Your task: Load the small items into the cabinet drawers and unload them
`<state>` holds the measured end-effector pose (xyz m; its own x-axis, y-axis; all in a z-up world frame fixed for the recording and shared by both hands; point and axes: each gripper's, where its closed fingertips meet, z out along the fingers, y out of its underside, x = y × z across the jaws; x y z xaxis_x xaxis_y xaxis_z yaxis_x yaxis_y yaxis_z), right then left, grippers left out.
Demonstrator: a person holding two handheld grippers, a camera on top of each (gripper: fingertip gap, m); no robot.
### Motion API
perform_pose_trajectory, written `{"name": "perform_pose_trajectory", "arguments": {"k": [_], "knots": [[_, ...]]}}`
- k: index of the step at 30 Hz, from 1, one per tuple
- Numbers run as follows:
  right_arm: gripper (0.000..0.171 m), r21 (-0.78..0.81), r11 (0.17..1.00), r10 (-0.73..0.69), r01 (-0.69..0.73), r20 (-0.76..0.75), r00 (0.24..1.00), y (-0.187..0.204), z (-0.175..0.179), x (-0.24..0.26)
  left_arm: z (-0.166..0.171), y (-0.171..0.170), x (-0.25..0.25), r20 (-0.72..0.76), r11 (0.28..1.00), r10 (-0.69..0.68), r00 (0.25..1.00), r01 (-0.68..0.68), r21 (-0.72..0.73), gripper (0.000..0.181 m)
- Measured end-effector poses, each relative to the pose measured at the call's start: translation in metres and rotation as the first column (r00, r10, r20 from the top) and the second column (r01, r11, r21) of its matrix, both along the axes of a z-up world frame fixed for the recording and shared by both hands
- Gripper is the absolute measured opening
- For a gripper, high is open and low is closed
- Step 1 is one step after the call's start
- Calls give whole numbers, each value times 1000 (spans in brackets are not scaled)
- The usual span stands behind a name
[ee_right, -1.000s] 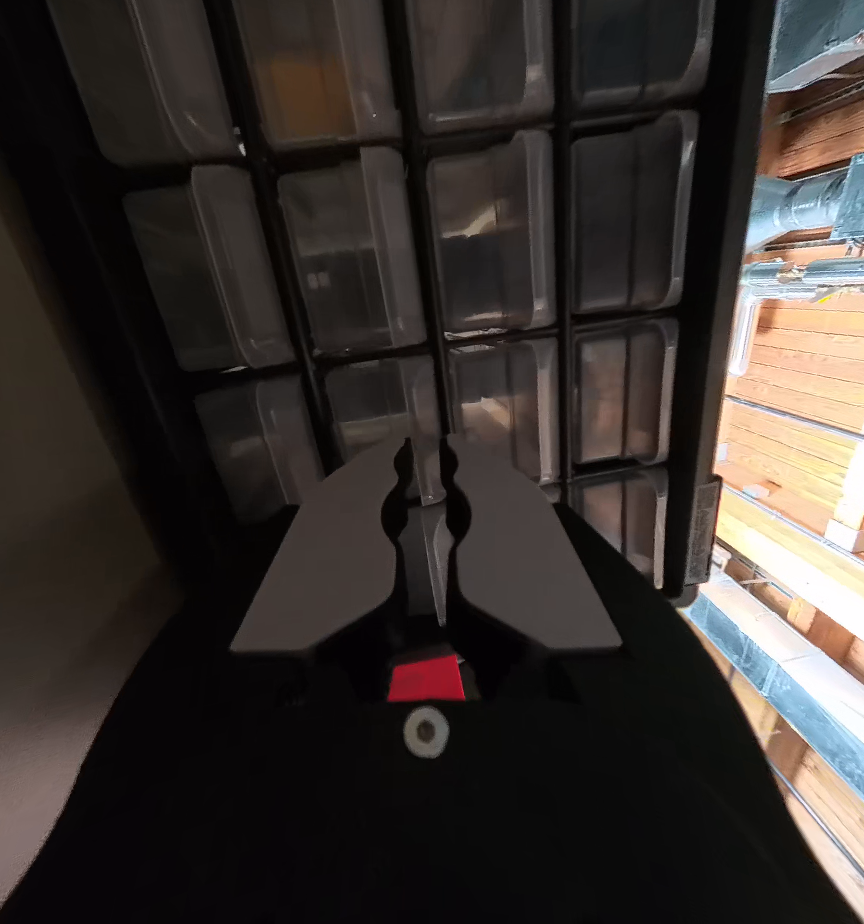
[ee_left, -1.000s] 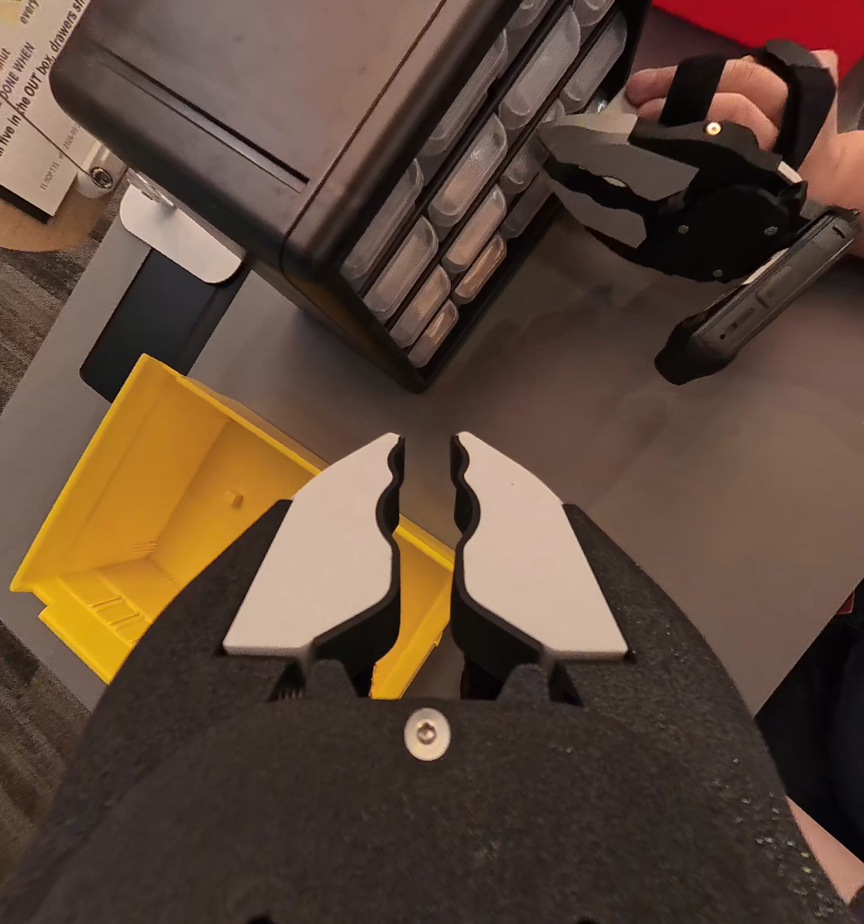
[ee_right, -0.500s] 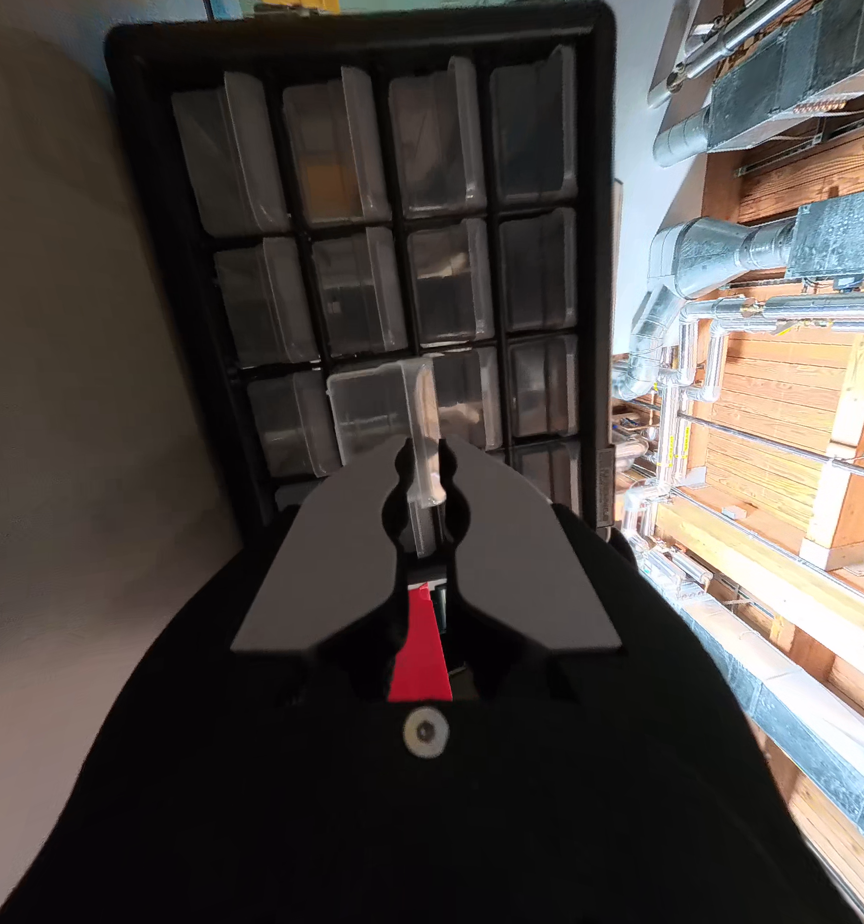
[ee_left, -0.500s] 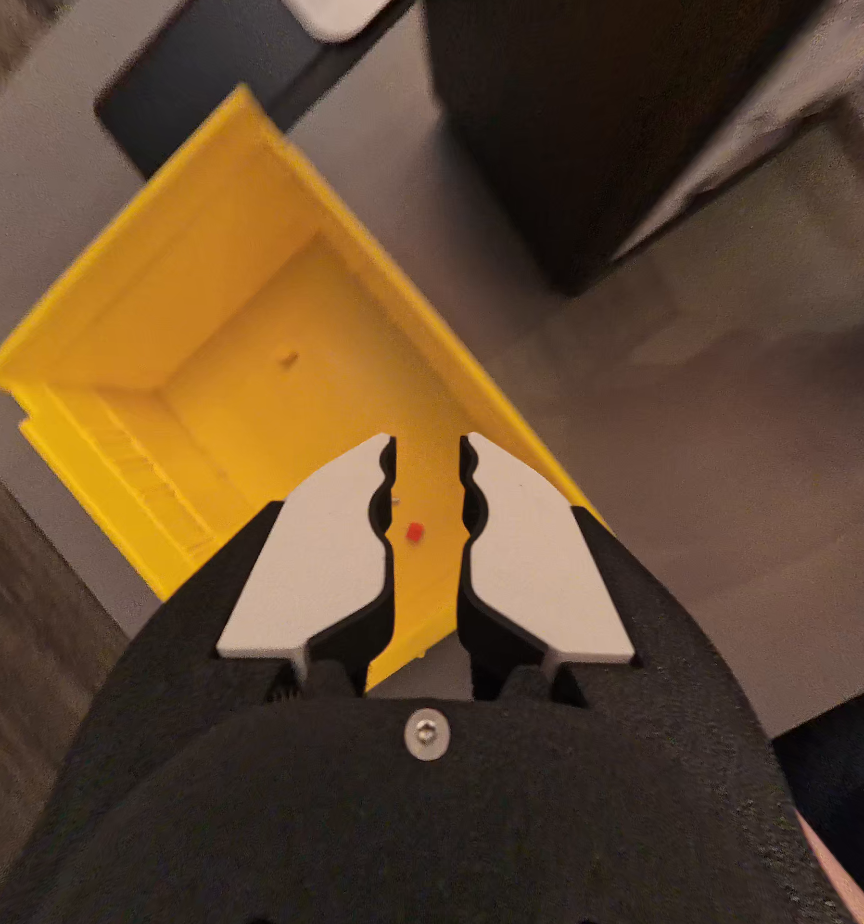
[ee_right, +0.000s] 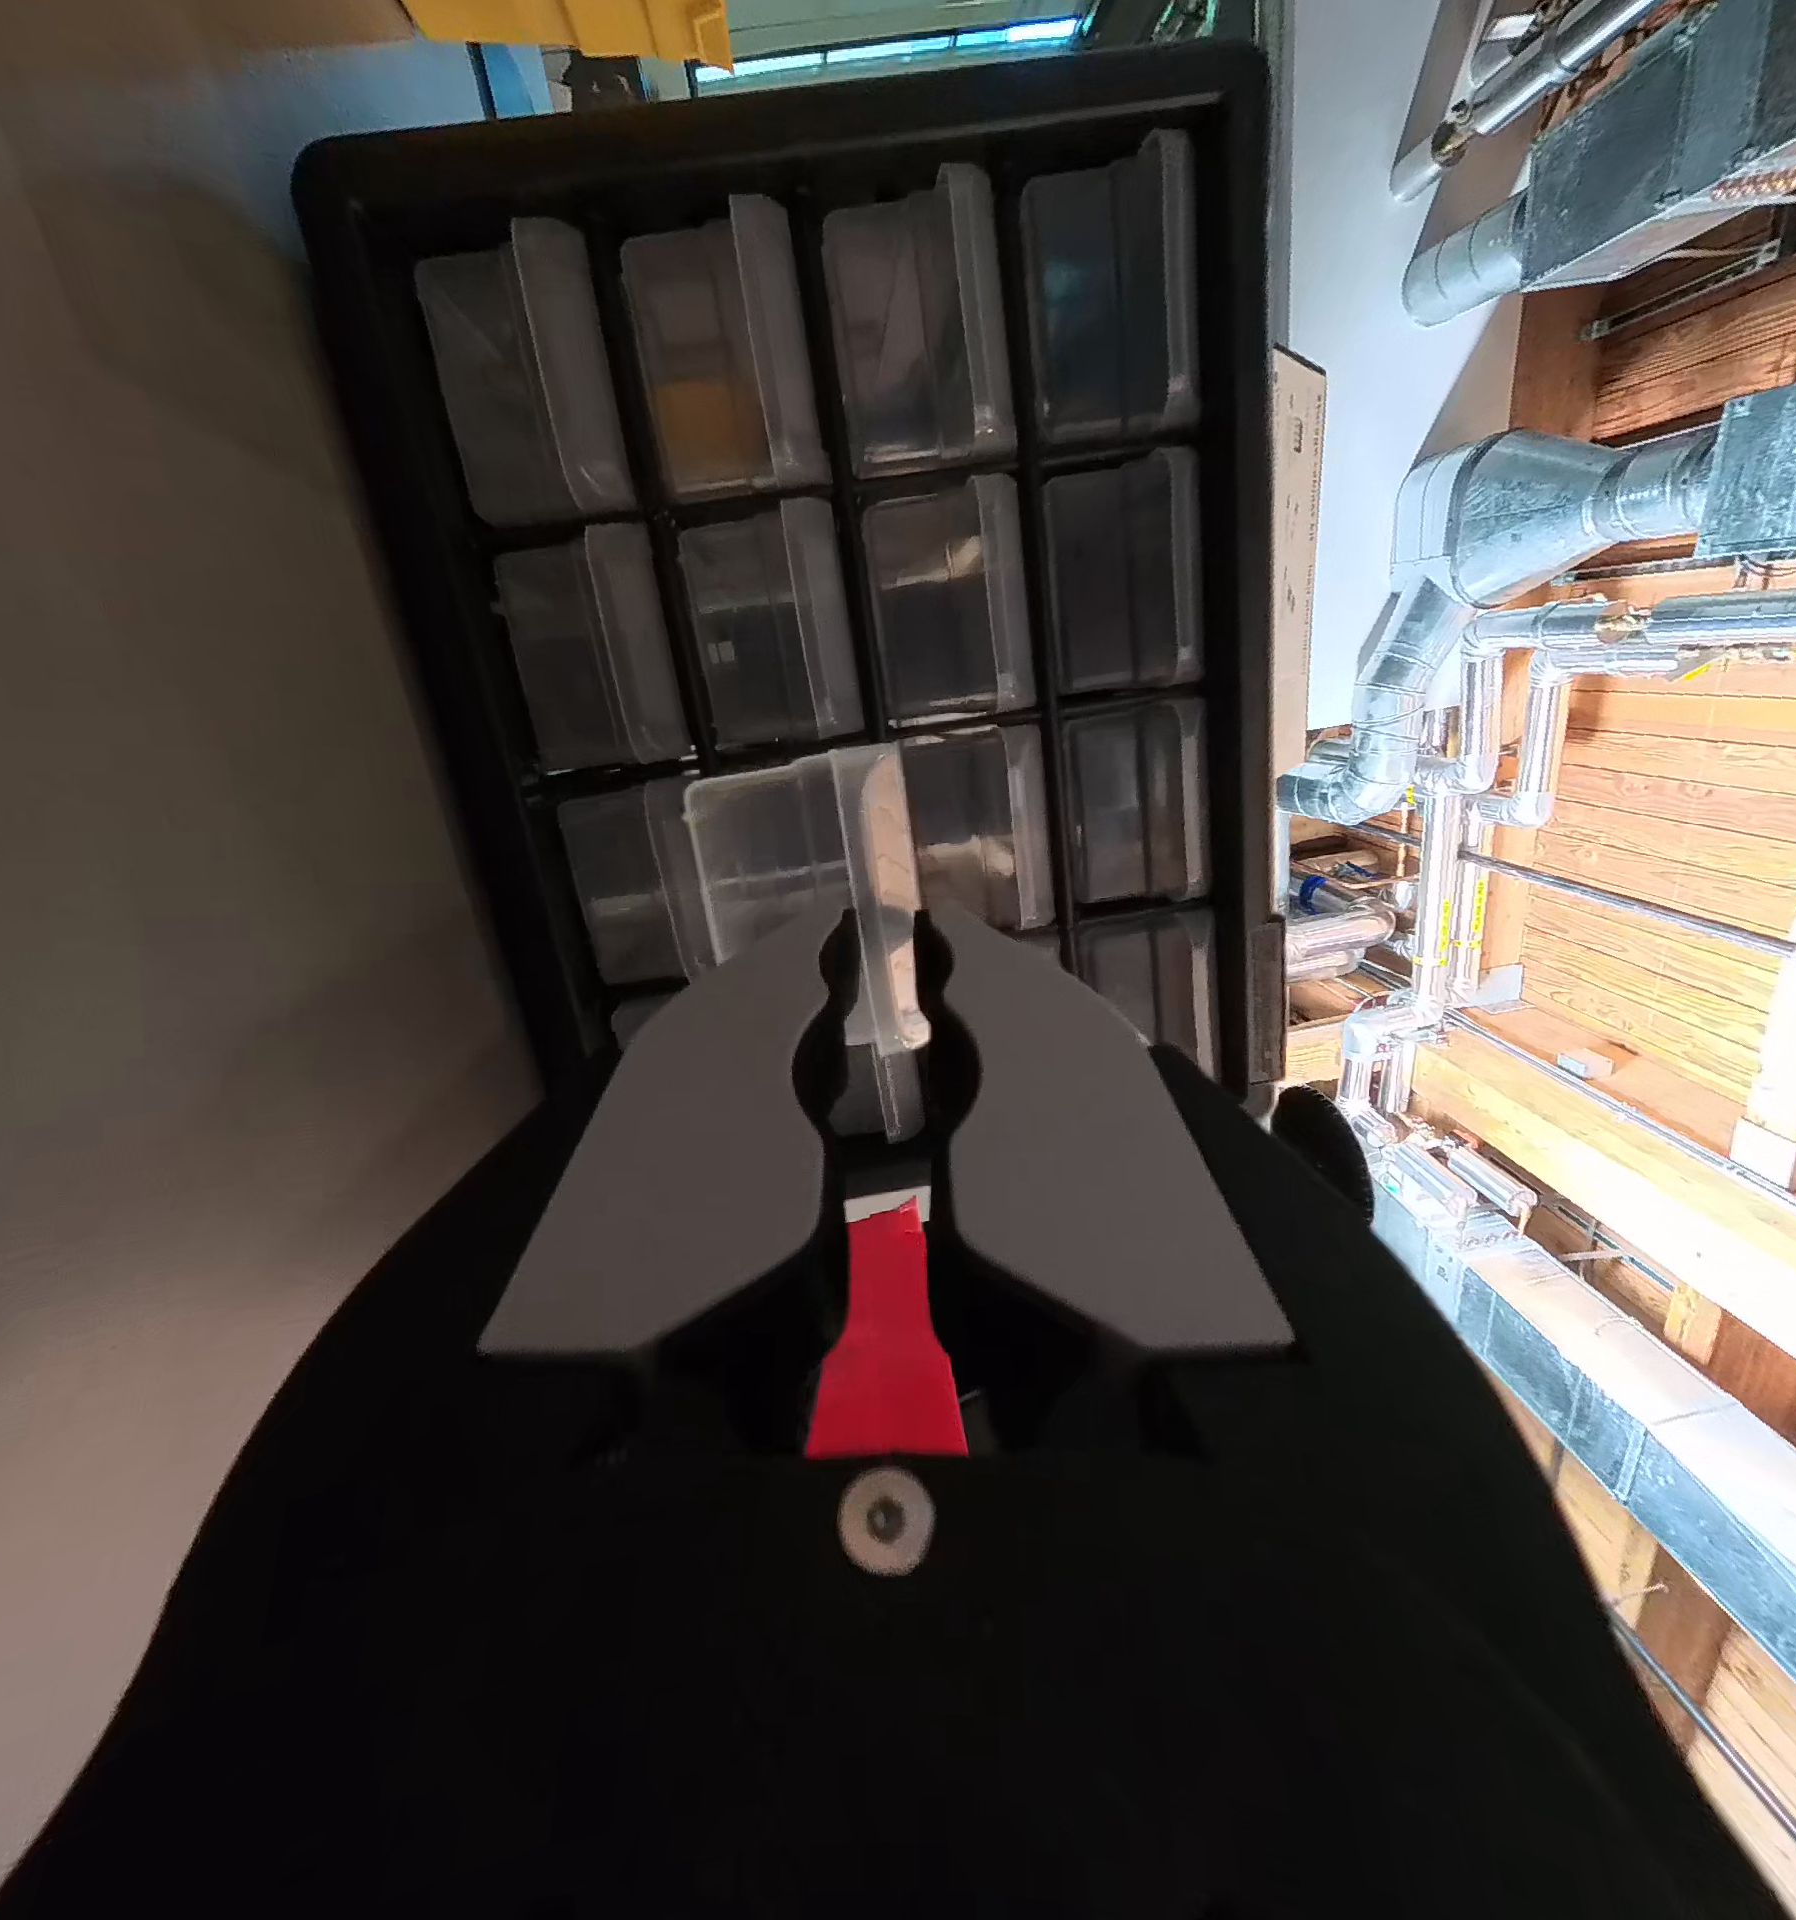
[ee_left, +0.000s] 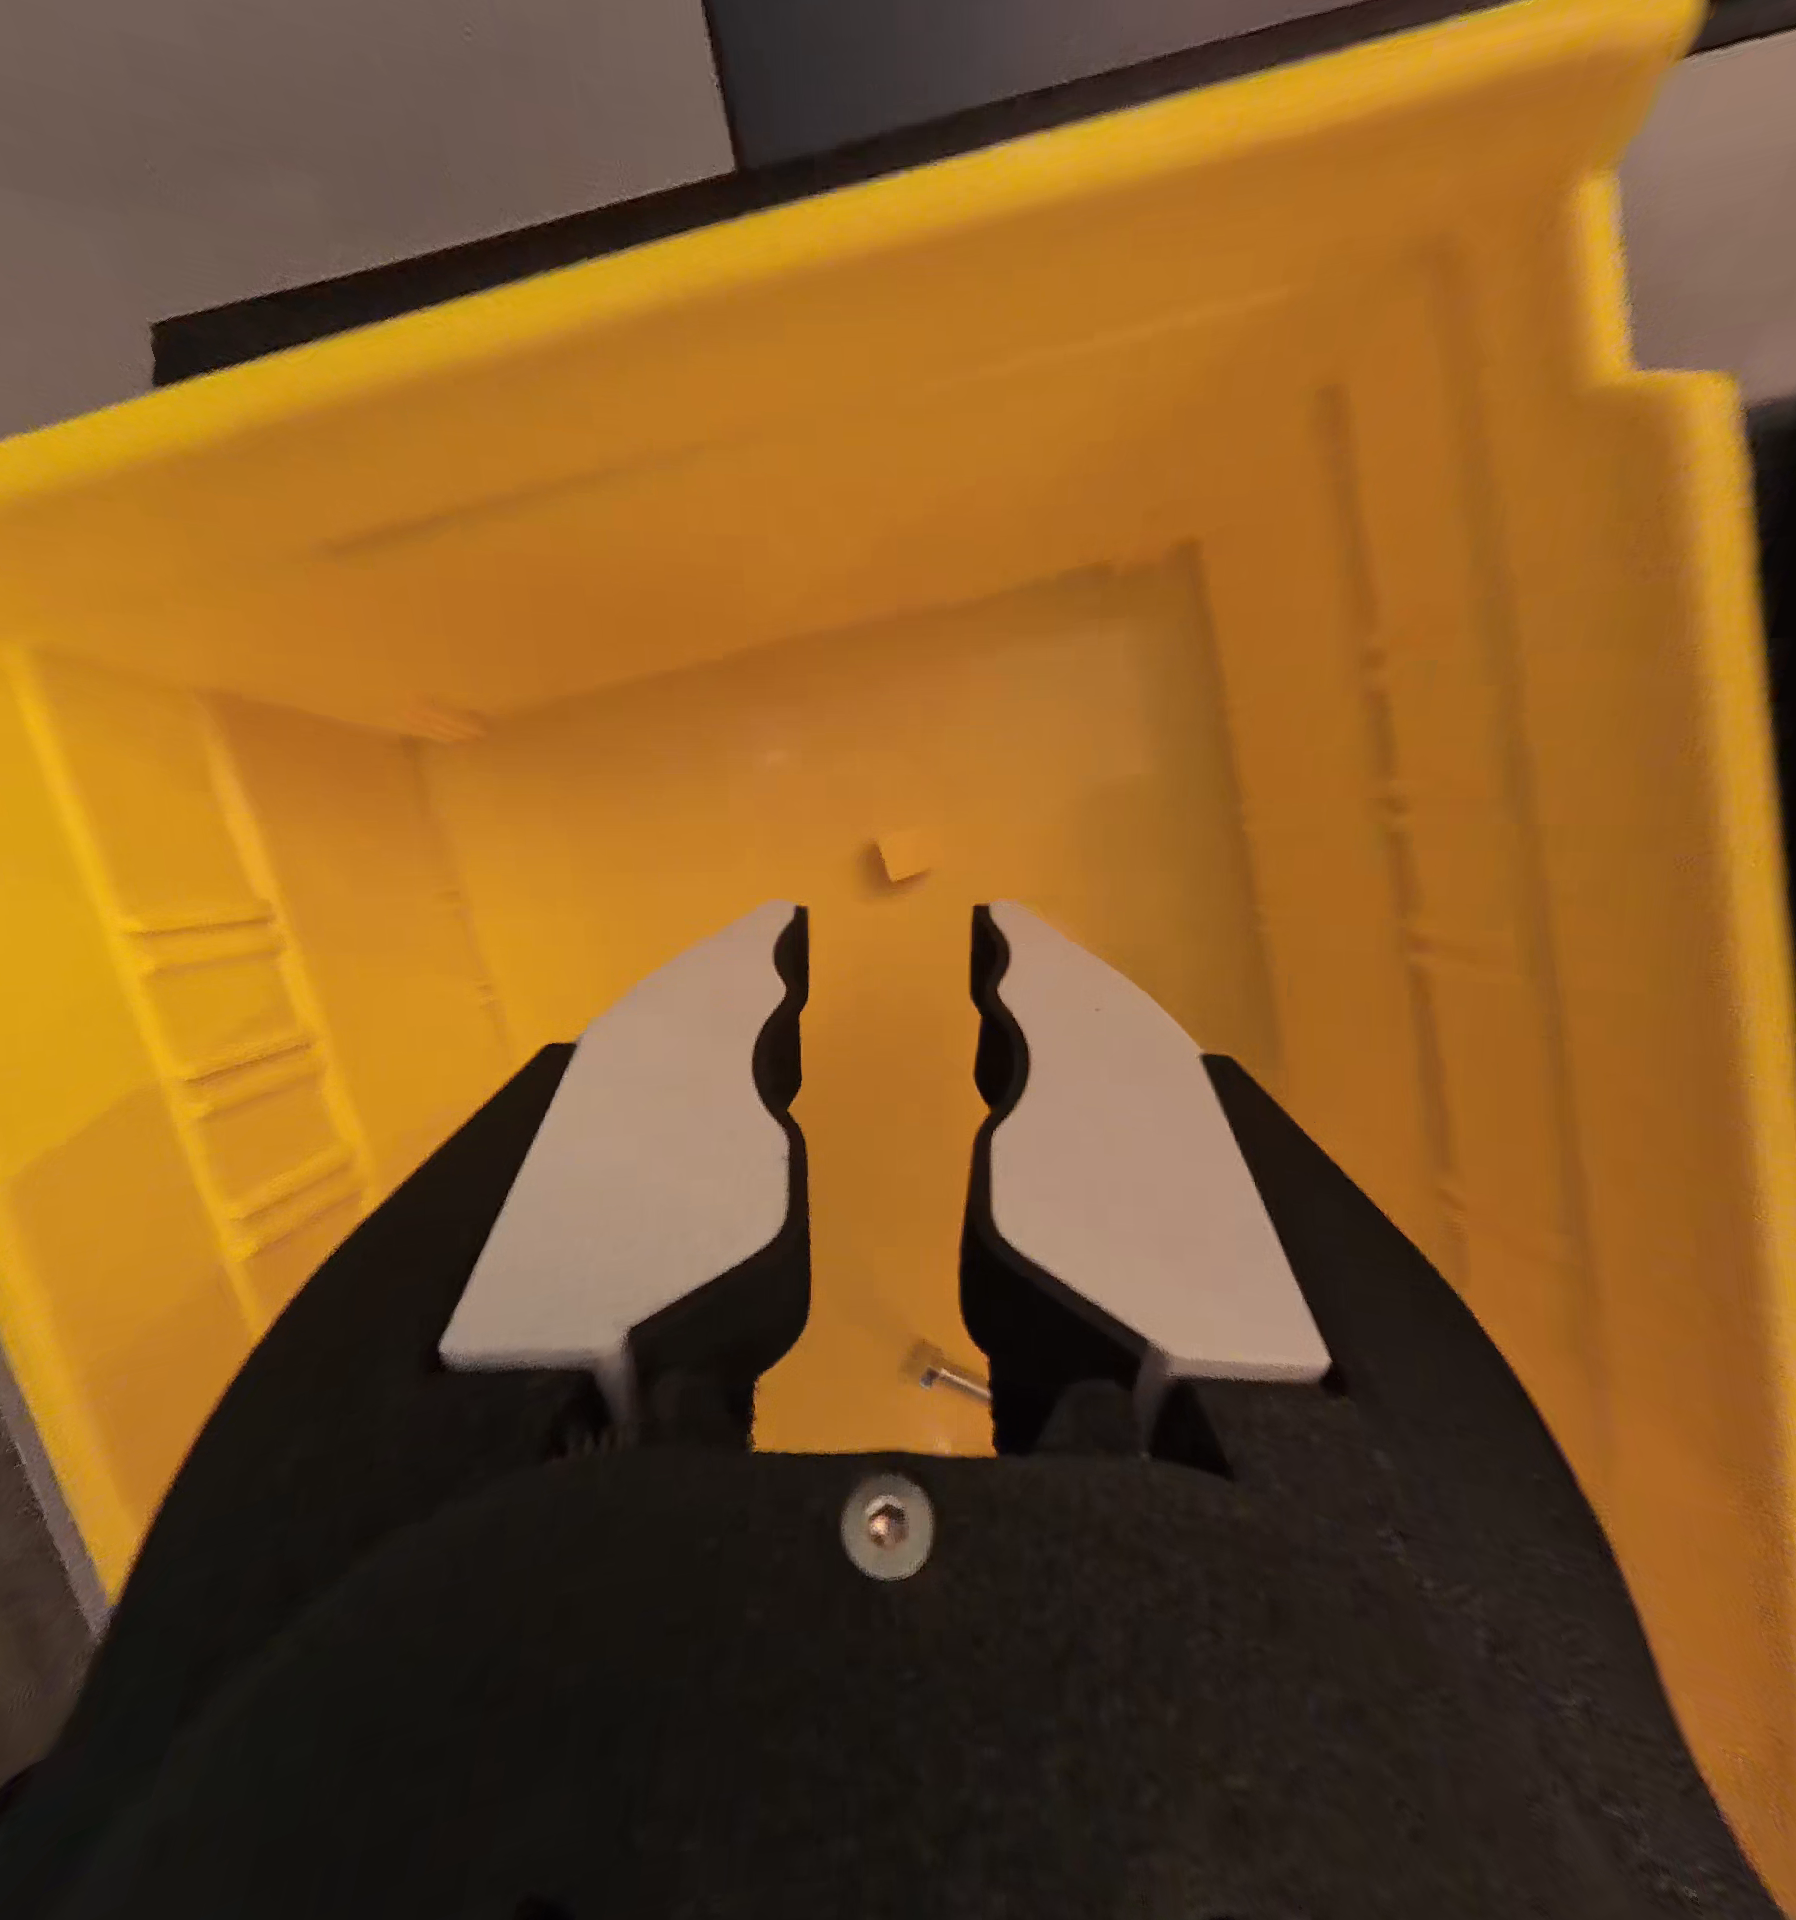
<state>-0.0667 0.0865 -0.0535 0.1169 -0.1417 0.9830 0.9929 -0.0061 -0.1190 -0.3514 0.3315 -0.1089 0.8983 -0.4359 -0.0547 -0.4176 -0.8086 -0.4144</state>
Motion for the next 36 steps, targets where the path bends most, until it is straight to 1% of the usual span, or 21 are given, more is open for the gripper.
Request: {"name": "perform_pose_trajectory", "arguments": {"k": [4, 9, 11, 13, 15, 18, 20, 22, 23, 24, 26, 28, 30, 33, 36], "knots": [[11, 6, 1000, 10, -10, 2, 1000, -6, 0, -2, -19, -3, 5, 28, 997, 16, 999, -14, -79, 29], [11, 7, 1000, 13, -13, 3, 1000, -6, 0, -2, -38, -1, 7, -5, 993, 21, 1000, -21, -115, 27], [11, 5, 1000, 14, -14, -1, 1000, -6, 0, -2, -40, 1, 8, -26, 994, 0, 1000, -3, -107, 15], [11, 1, 1000, 14, -14, -8, 1000, -6, -1, -1, -41, 5, 3, -87, 998, -8, 996, 2, -70, 0], [11, 0, 1000, 15, -15, -11, 1000, -6, -1, -1, -41, 5, 0, -106, 998, -15, 994, 8, -68, 0], [11, -9, 1000, 12, -12, -19, 1000, -5, -2, 0, -27, 3, -4, -86, 999, -10, 996, 5, -52, 0], [11, -10, 1000, 13, -14, -22, 1000, -5, -2, 1, -8, -1, -6, -38, 999, 4, 999, -6, -33, 0], [11, -14, 1000, 15, -15, -25, 1000, -5, -2, 1, 4, -7, -7, 7, 999, 13, 1000, -13, -42, 0], [12, -16, 1000, 13, -14, -24, 1000, -4, -3, 1, 8, -3, -8, 16, 1000, 20, 1000, -20, -12, 0], [12, -19, 1000, 13, -14, -23, 1000, -4, -3, 1, 10, 3, -6, 31, 999, 17, 999, -18, 28, 0], [12, -25, 1000, 15, -15, -26, 1000, -4, -4, 1, 2, 14, 4, 60, 997, -46, 997, 42, 62, 32], [12, -29, 999, 14, -15, -29, 999, -4, -5, 1, -16, 14, 6, 24, 994, -107, 994, 106, 23, 43], [12, -34, 999, 15, -16, -31, 999, -4, -6, 1, -27, 14, 4, -10, 989, -146, 989, 146, 7, 45], [12, -39, 999, 15, -16, -36, 999, -3, -6, 2, -31, 15, 11, 17, 983, -184, 983, 184, -1, 41], [12, -43, 999, 9, -11, -45, 999, -2, -6, 4, -39, 15, 12, -11, 979, -201, 980, 200, -21, 30]]}}
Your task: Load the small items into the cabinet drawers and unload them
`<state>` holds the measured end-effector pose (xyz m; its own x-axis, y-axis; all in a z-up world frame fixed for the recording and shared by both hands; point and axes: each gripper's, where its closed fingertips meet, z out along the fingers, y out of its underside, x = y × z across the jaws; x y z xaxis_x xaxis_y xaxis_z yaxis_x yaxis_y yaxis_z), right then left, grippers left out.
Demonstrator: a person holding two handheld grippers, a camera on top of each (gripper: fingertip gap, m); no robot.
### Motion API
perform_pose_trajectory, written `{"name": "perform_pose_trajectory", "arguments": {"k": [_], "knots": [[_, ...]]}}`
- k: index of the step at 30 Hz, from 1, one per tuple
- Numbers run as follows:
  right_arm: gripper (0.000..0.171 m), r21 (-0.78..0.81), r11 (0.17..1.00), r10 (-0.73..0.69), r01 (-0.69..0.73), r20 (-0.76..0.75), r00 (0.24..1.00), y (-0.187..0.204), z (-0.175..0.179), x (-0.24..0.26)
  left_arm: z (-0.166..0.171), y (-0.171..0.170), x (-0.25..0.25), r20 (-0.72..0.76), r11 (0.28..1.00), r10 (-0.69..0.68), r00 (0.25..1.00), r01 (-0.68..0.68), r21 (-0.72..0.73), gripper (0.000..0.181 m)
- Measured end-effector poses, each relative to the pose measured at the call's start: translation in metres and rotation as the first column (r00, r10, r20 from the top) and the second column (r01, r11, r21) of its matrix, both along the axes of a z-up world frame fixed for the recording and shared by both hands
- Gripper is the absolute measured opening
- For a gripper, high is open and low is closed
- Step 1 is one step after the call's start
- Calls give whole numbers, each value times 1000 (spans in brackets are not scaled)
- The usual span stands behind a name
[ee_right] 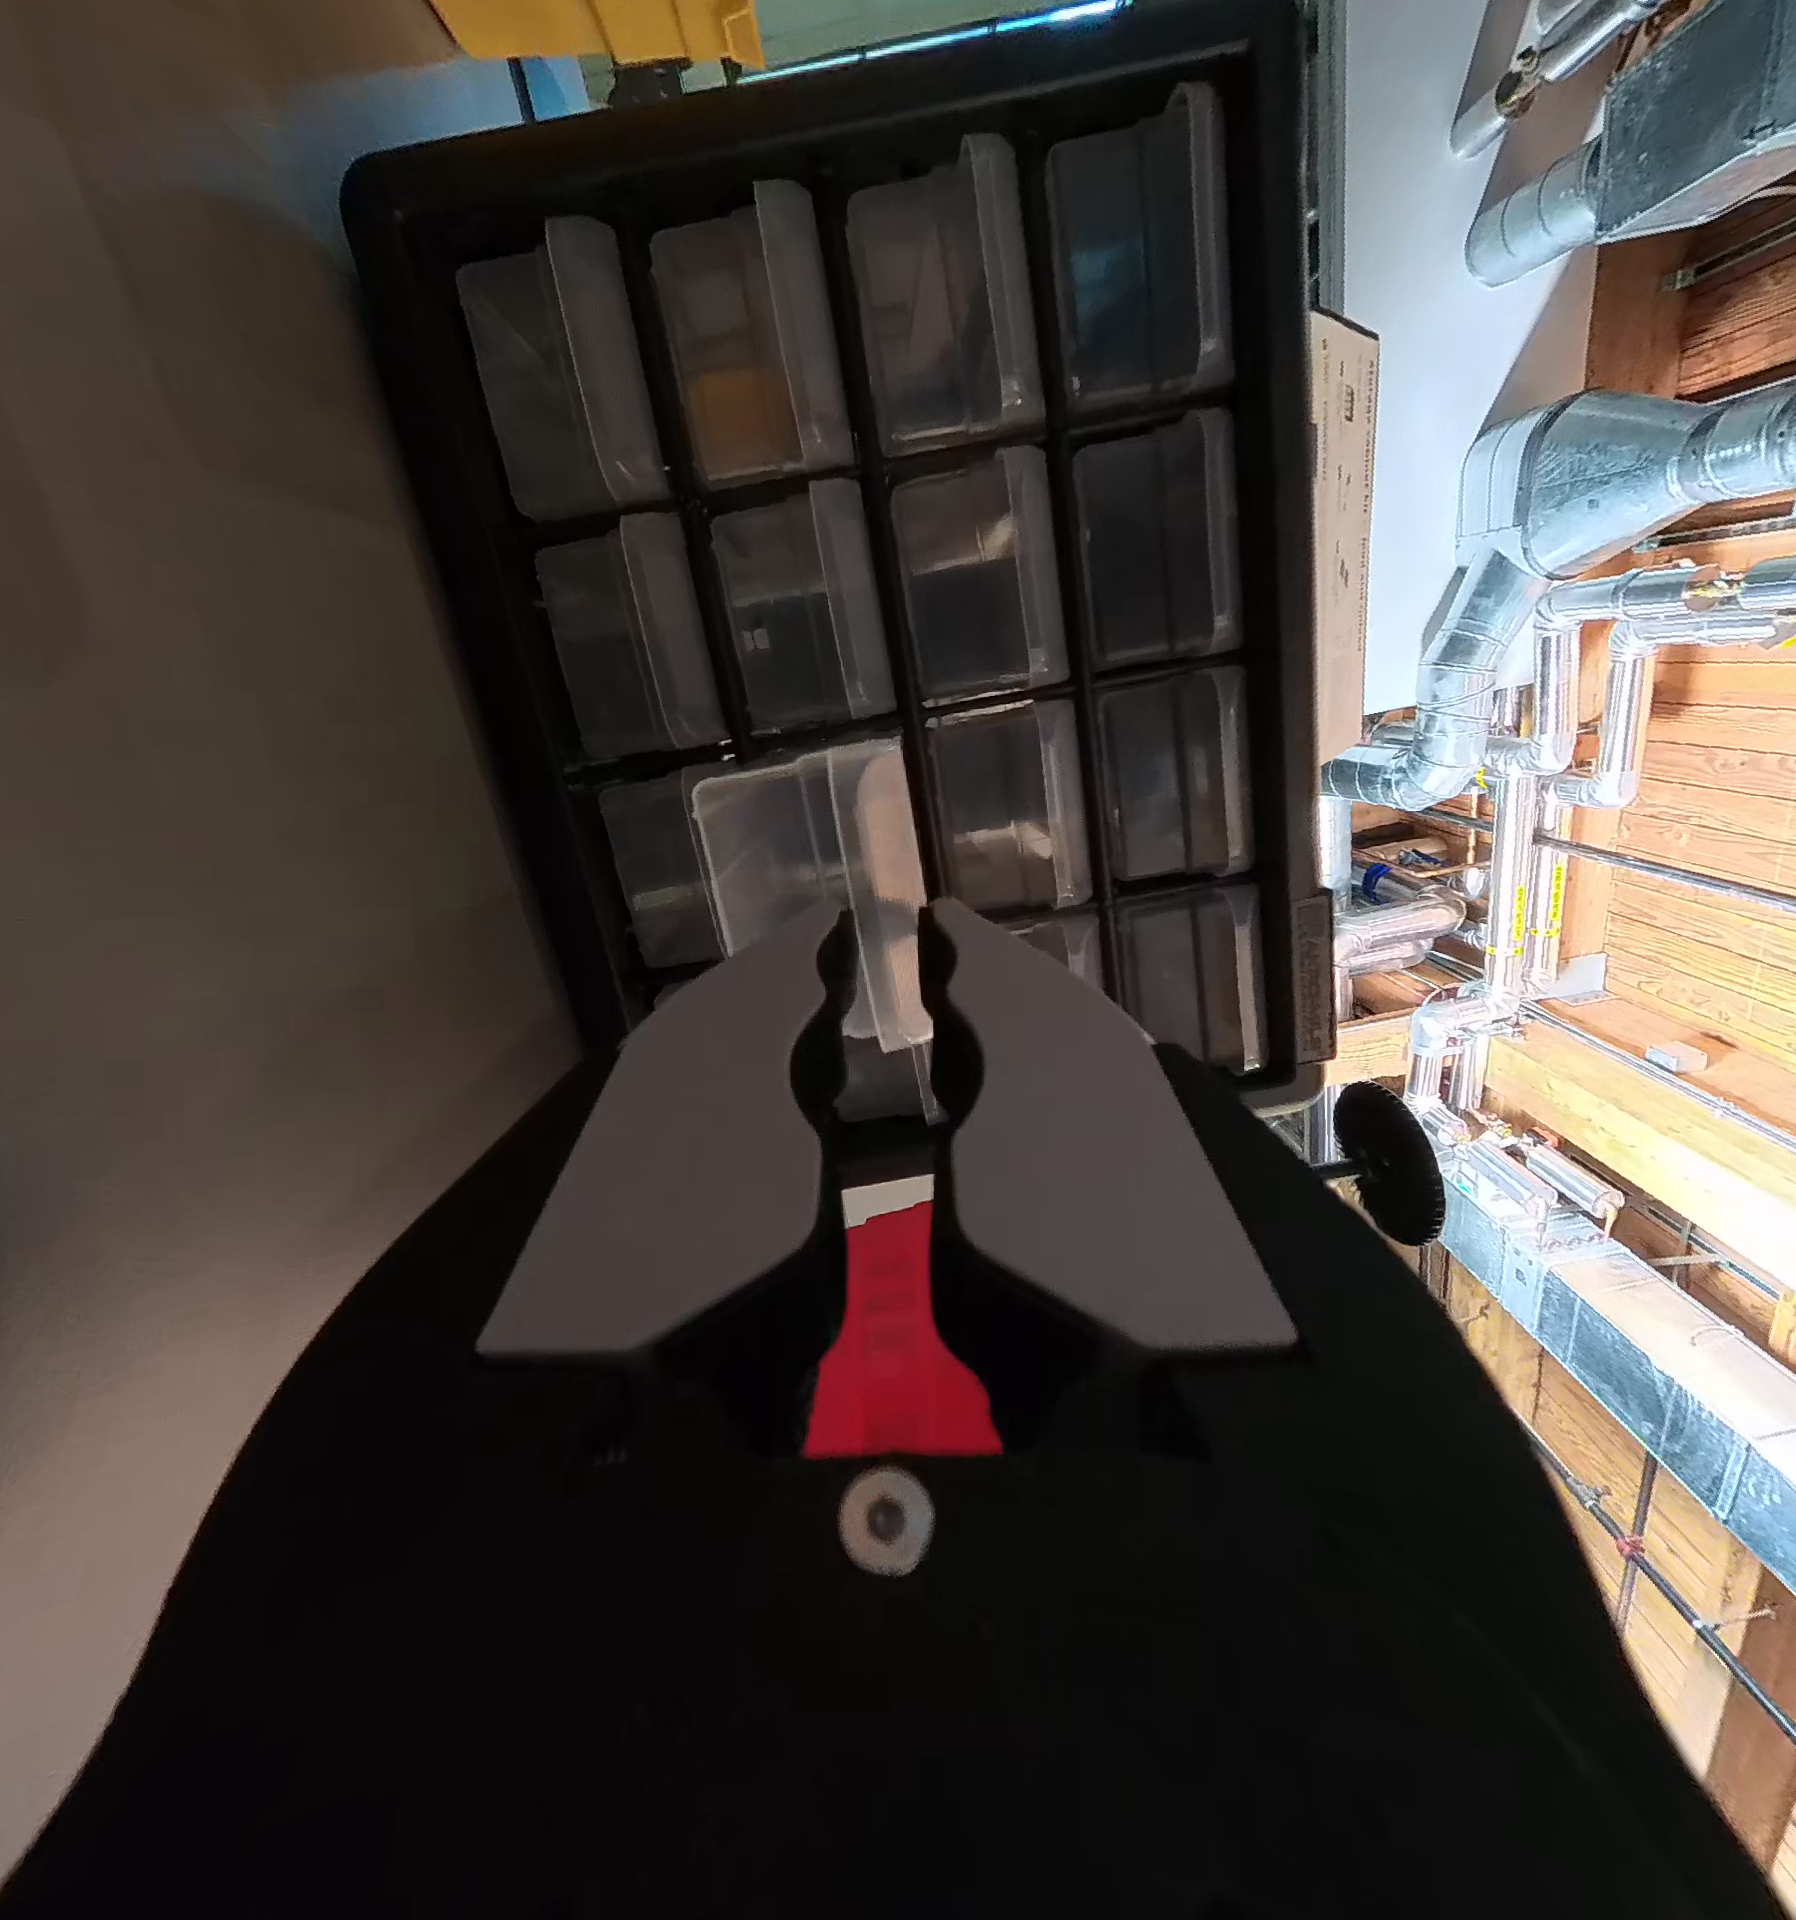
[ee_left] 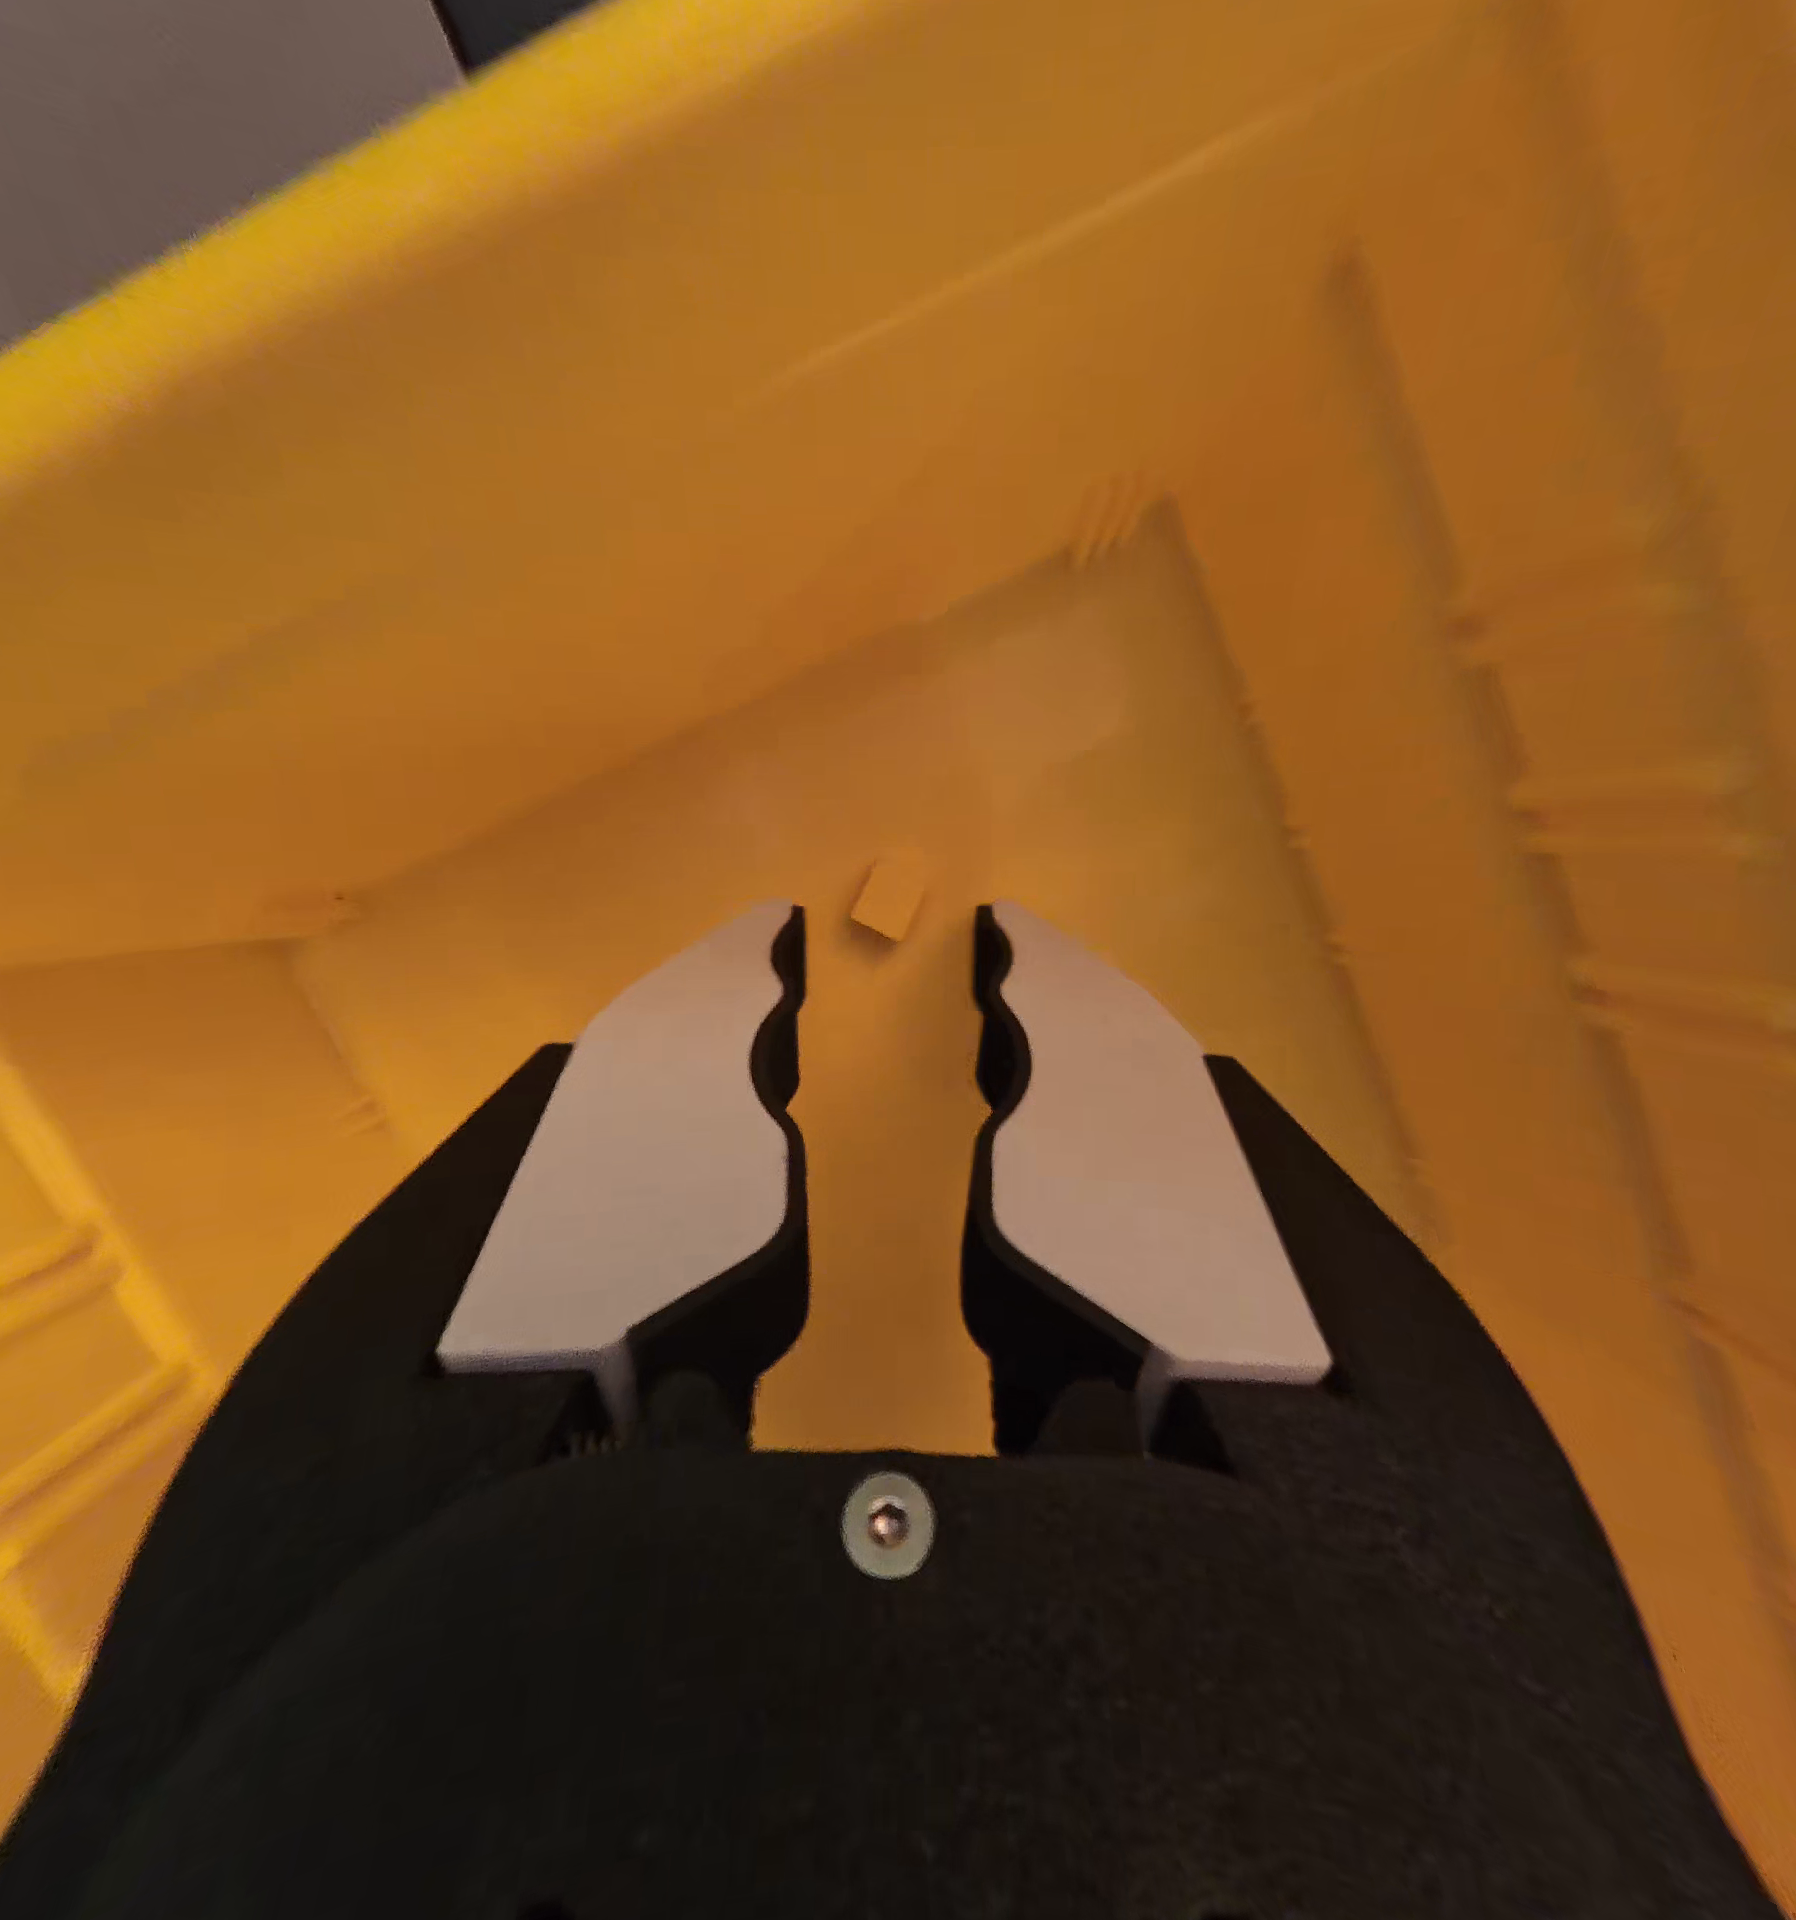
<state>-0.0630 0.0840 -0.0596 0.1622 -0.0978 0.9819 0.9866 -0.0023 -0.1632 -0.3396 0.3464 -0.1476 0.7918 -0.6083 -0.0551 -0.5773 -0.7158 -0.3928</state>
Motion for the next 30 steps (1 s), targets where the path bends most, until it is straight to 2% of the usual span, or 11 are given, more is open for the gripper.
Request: {"name": "perform_pose_trajectory", "arguments": {"k": [3, 7, 9, 12, 14, 17, 19, 22, 25, 28, 30], "knots": [[12, -1, 1000, 1, -1, -5, 1000, 0, 0, 1, 1, 2, -1, -23, 1000, 4, 1000, -3, 13, 13], [12, -3, 1000, 1, -1, -9, 1000, 1, 0, 1, 9, -2, -1, -36, 1000, -19, 999, 19, 21, 11], [12, -4, 1000, -1, 1, -10, 1000, 1, 0, 1, 31, -6, -3, -29, 998, -4, 1000, 5, 56, 11], [12, -5, 1000, -4, 4, -9, 1000, 1, 0, 2, 91, -22, 7, 44, 988, -16, 999, 9, 152, 11], [12, -6, 1000, -5, 5, -9, 1000, 1, 0, 2, 142, -54, 42, 190, 972, -141, 972, 99, 214, 11], [12, -11, 1000, -2, 2, -3, 1000, 1, 0, 1, 191, -141, 115, 349, 870, -489, 799, 422, 253, 11], [12, -16, 1000, -1, 1, -2, 1000, 0, 0, 1, 193, -192, 149, 290, 742, -670, 683, 617, 261, 11], [12, -12, 1000, -1, 1, 6, 1000, -1, 1, 1, 180, -225, 203, 144, 634, -768, 624, 710, 307, 12], [12, -11, 1000, 2, -2, 12, 1000, -1, 1, 0, 152, -240, 258, 84, 590, -799, 596, 749, 301, 12], [12, -17, 1000, 2, -2, 24, 1000, 0, 0, -2, 115, -226, 281, -55, 595, -779, 624, 764, 248, 12], [12, -21, 1000, 4, -4, 29, 1000, 0, 0, -2, 98, -226, 291, -70, 584, -792, 607, 786, 202, 12]]}}
